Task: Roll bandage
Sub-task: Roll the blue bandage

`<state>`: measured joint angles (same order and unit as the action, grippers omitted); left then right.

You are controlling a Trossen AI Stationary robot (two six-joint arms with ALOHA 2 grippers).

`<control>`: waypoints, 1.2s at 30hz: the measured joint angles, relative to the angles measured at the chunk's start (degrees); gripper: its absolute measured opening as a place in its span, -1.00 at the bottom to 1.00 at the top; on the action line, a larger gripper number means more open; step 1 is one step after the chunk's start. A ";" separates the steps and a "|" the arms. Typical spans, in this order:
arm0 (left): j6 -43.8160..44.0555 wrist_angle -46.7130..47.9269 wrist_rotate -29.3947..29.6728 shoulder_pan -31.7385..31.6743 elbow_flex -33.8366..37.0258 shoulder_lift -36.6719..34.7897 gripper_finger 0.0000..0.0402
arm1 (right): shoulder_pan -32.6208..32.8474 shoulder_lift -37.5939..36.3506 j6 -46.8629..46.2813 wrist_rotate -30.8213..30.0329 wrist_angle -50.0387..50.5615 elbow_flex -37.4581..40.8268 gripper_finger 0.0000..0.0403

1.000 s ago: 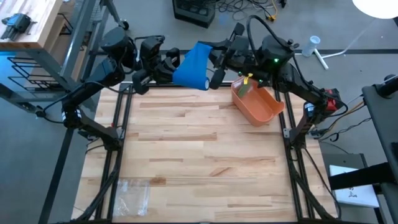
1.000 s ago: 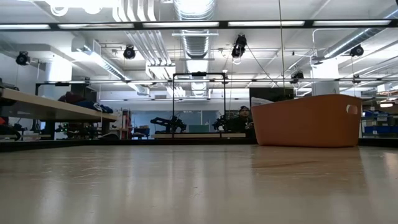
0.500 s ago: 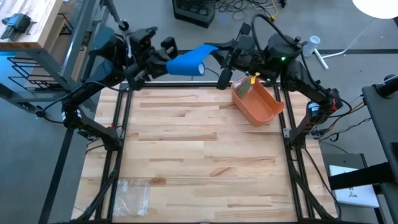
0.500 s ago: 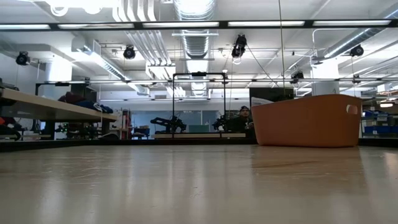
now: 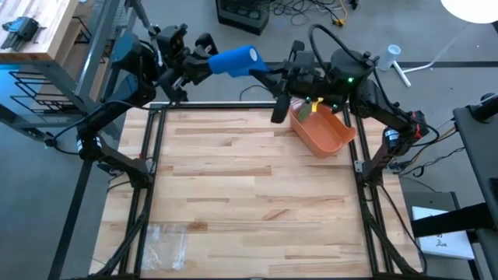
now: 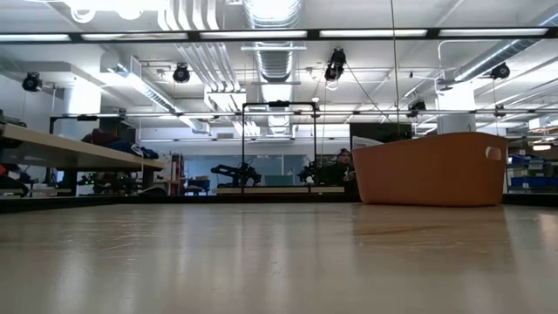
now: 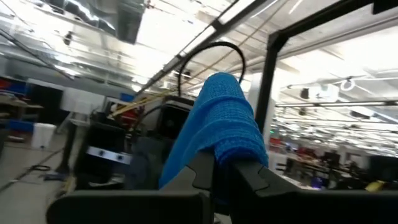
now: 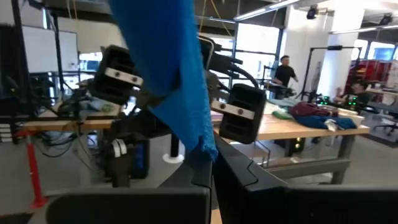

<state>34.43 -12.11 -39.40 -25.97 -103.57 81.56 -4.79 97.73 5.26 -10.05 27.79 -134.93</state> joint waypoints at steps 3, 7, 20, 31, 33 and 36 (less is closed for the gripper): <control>-2.02 1.46 2.41 -0.18 0.00 -0.05 -0.96 | 0.30 -0.13 -1.74 -0.04 -0.20 0.00 -1.00; -5.18 5.42 5.91 -0.18 0.20 -0.07 -0.96 | 0.66 -0.15 -3.03 -0.04 0.00 -0.02 -1.00; -14.84 11.96 15.61 -0.07 0.22 0.82 -0.96 | 3.04 0.20 -5.77 -0.53 -0.28 -0.02 -1.00; -17.94 14.55 15.18 0.06 1.18 1.73 -0.96 | 3.36 0.24 -6.82 -0.75 -0.88 -0.02 -0.68; -18.34 14.62 14.80 0.09 1.70 1.73 -0.96 | 3.41 0.24 -6.82 -2.44 -1.12 -0.02 -0.56; -18.69 14.58 14.90 0.61 3.03 1.74 -0.96 | 3.47 0.24 -6.82 -6.85 -1.22 -0.02 -0.37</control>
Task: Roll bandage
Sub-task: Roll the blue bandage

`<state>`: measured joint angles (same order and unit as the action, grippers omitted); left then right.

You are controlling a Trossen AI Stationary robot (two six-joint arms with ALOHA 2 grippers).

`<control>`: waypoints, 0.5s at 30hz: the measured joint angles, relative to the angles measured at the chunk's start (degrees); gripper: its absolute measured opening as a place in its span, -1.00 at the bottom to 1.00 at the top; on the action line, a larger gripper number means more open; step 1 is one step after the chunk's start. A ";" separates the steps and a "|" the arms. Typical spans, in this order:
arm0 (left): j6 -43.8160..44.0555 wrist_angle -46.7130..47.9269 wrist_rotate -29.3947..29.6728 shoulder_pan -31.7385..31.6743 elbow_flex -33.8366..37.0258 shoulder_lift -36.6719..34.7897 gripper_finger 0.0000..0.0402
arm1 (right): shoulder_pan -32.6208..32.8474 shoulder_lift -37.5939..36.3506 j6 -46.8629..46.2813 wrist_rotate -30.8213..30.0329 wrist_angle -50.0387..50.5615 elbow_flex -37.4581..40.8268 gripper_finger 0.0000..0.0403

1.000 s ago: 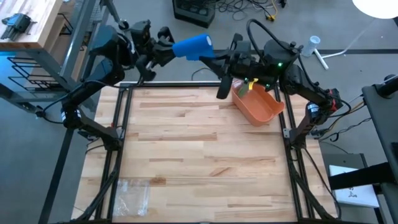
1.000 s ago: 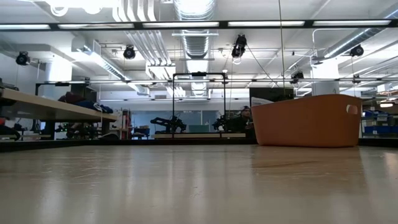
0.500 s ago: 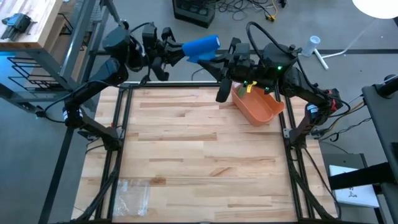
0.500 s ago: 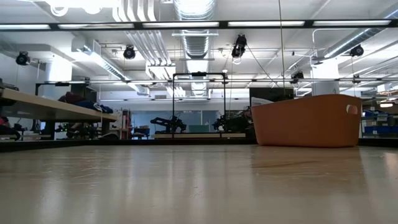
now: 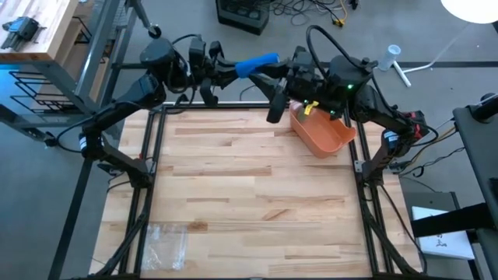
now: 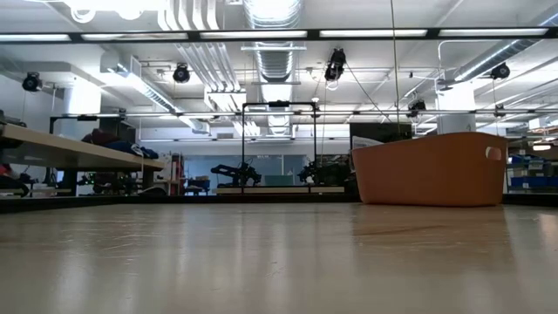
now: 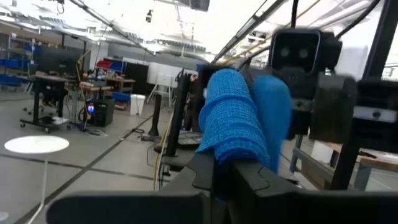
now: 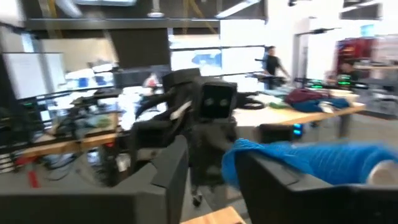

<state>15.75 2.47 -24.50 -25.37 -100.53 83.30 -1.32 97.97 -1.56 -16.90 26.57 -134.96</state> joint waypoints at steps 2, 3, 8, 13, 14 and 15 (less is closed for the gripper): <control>0.03 -0.03 0.27 0.35 0.60 0.05 -0.96 | -0.02 0.00 -0.12 -2.29 0.22 0.00 -0.26; 0.03 -0.01 0.40 0.51 0.65 0.05 -0.96 | -0.02 0.00 -0.11 -3.09 0.19 0.00 -0.21; -0.02 -0.16 0.42 0.76 0.69 0.03 -0.96 | 0.02 0.00 -0.96 -5.18 0.22 0.00 -0.01; -0.66 0.01 0.62 0.77 0.70 0.03 -0.96 | -0.11 0.16 -5.39 -5.43 0.13 0.00 0.10; -1.31 0.10 0.61 0.77 0.71 0.03 -0.96 | -0.11 0.18 -7.25 -5.55 0.17 0.00 0.12; -2.26 0.16 0.60 0.77 0.73 0.03 -0.96 | -0.11 0.20 -9.62 -5.62 0.24 0.00 0.13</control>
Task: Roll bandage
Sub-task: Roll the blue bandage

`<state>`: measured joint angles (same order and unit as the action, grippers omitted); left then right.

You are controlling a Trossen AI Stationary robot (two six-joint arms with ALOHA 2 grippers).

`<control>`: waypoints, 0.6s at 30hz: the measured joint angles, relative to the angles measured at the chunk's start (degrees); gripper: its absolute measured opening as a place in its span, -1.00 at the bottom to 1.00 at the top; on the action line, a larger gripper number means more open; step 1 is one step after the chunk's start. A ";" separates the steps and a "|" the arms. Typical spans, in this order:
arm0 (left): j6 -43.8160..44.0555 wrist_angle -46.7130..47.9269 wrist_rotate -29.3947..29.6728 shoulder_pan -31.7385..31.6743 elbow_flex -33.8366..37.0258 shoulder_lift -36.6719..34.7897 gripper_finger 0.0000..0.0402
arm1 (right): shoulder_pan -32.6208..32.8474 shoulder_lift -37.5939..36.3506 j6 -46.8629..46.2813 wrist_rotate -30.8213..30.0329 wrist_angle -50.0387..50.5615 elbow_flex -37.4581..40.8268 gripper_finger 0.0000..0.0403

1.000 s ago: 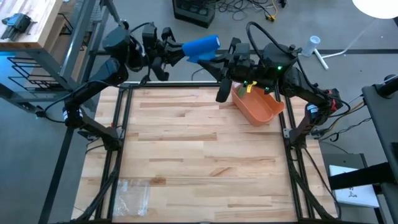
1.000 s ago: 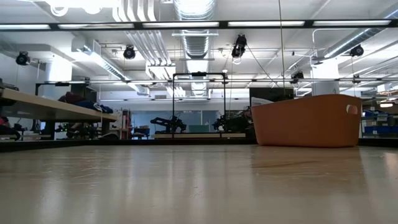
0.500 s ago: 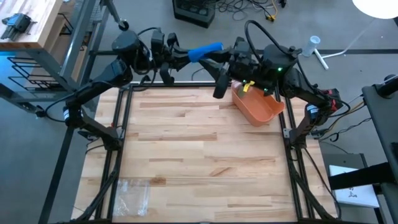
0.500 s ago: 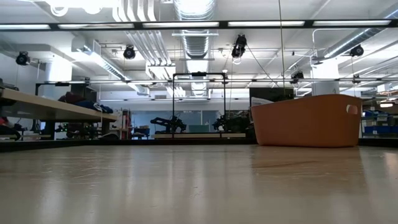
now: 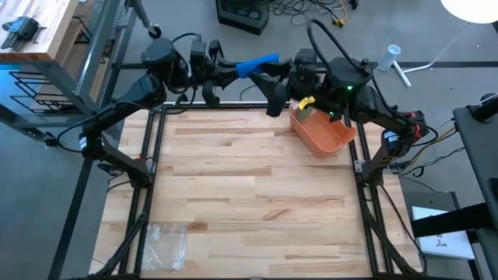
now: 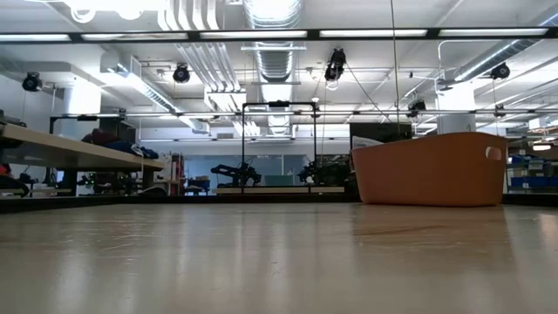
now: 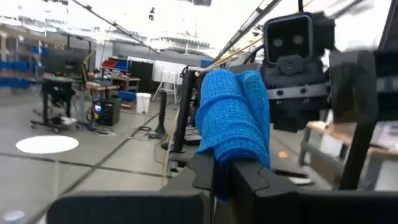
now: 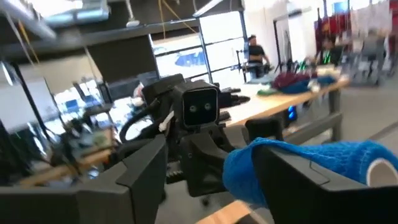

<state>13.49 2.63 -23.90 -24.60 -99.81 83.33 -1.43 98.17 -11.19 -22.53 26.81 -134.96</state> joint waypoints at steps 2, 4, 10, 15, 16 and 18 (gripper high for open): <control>-2.78 0.45 -0.01 0.00 0.00 0.00 -0.96 | -0.04 0.00 -5.97 -0.08 0.68 0.00 0.13; -6.58 1.23 -0.02 0.00 0.00 0.00 -0.96 | -0.04 0.00 -13.64 -0.70 1.37 0.00 0.13; -21.63 3.03 0.03 0.67 0.04 0.00 -0.96 | -0.05 -0.02 -31.66 -2.16 3.05 -0.02 0.05; -36.22 3.99 5.15 2.74 0.04 -1.30 -0.96 | -0.04 -0.11 -41.48 -2.84 2.90 -0.04 0.00; -39.84 4.52 6.82 3.27 0.04 -1.69 -0.96 | -0.04 -0.11 -43.55 -2.84 2.90 -0.04 0.00; -48.08 5.62 10.74 4.52 0.04 -2.55 -0.96 | -0.04 -0.11 -47.68 -2.78 2.90 -0.04 0.00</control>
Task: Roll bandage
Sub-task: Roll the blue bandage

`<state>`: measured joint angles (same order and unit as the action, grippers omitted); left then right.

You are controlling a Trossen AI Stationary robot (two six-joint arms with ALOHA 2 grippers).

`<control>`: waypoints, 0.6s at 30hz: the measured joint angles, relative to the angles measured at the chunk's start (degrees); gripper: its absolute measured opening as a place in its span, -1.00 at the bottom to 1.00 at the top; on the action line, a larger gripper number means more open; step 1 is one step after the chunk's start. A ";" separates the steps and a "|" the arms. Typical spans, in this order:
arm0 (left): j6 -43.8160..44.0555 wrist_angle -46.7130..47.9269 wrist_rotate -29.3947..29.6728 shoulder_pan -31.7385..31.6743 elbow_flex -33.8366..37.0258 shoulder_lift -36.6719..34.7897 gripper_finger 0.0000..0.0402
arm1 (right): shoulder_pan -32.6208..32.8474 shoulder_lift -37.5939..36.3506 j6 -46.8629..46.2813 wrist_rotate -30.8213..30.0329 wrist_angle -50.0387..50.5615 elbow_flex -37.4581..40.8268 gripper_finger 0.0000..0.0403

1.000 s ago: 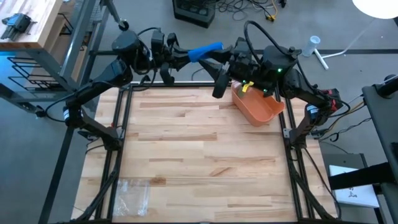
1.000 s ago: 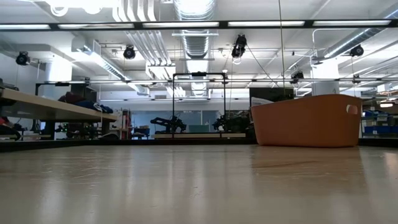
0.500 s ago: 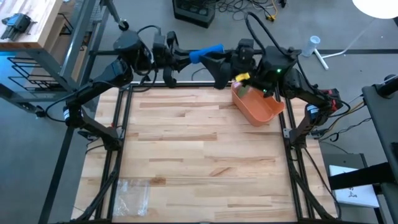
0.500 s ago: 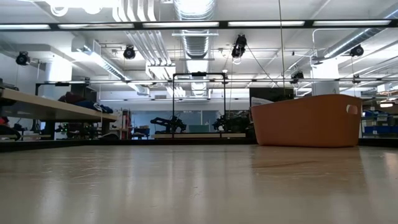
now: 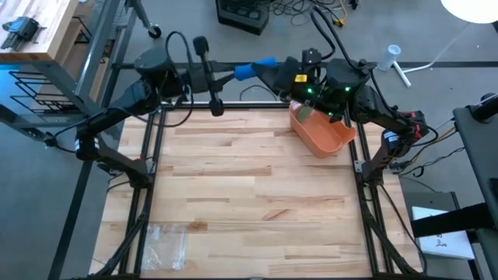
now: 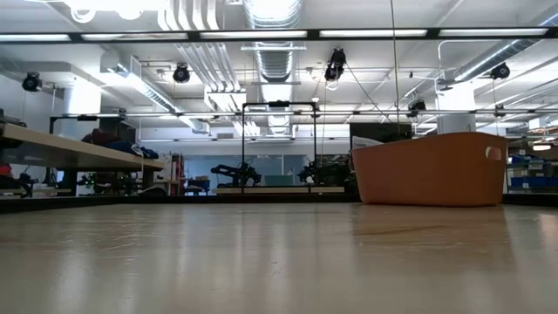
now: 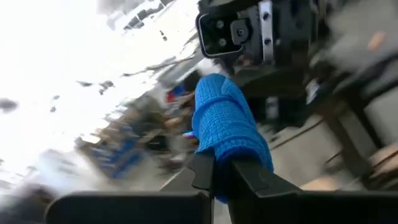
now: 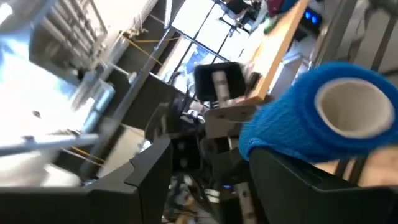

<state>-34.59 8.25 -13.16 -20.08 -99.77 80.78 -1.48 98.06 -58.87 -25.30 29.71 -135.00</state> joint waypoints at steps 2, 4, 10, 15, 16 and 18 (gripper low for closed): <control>-8.52 0.52 4.24 1.57 0.00 -0.70 -0.96 | 0.00 0.02 -3.50 0.04 -0.02 0.00 0.00; -16.84 1.03 8.17 3.38 0.00 -1.22 -0.96 | 0.00 0.02 -6.36 0.12 0.03 0.00 0.00; -39.43 2.28 21.16 9.64 -0.04 -1.86 -0.96 | 0.01 0.19 -16.11 -0.13 0.48 0.00 0.00; -51.02 2.92 28.01 13.31 -0.04 -1.93 -0.96 | -0.02 0.28 -25.22 -0.37 2.12 0.02 0.00; -52.92 2.90 28.70 13.70 -0.03 -1.95 -0.96 | -0.02 0.28 -26.99 -0.35 3.12 0.02 0.00; -56.24 2.90 29.45 14.23 0.04 -1.95 -0.96 | -0.02 0.26 -31.54 -0.38 5.63 0.02 0.00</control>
<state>-90.82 11.15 16.29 -5.84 -99.72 78.83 -1.50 98.32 -90.41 -25.68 35.34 -134.98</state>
